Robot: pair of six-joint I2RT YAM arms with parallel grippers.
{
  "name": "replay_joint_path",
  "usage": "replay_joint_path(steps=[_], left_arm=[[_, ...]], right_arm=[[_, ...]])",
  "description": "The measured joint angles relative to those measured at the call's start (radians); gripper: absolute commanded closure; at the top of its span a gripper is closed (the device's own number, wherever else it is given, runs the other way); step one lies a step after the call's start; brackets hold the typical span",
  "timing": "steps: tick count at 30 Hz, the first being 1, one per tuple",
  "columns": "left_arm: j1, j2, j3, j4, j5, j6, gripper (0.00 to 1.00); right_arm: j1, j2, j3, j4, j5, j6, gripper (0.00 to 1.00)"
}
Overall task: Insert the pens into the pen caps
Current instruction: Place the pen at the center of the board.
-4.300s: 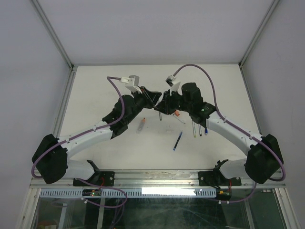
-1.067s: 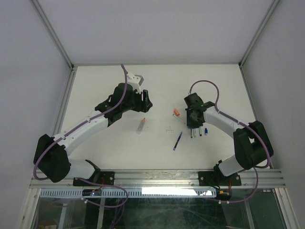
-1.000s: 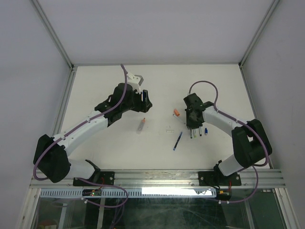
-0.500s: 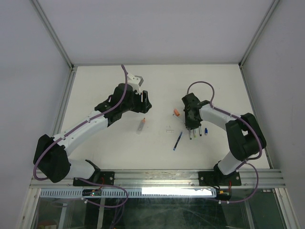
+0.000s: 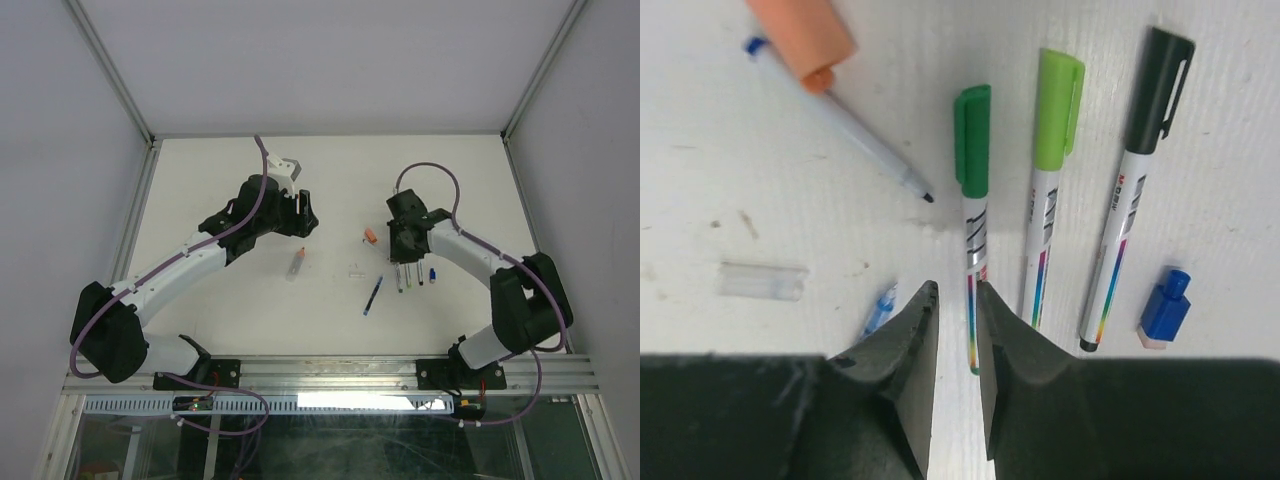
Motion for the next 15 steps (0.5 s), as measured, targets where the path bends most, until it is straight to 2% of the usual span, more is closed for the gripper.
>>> replay_joint_path(steps=[8, 15], left_arm=[[0.000, 0.000, 0.000, -0.001, 0.000, 0.000, 0.42], [0.000, 0.001, 0.000, -0.001, -0.001, 0.000, 0.43]], right_arm=[[0.001, -0.217, -0.005, 0.029, -0.019, 0.027, 0.77], [0.037, -0.320, -0.130, 0.096, -0.018, 0.172, 0.76]])
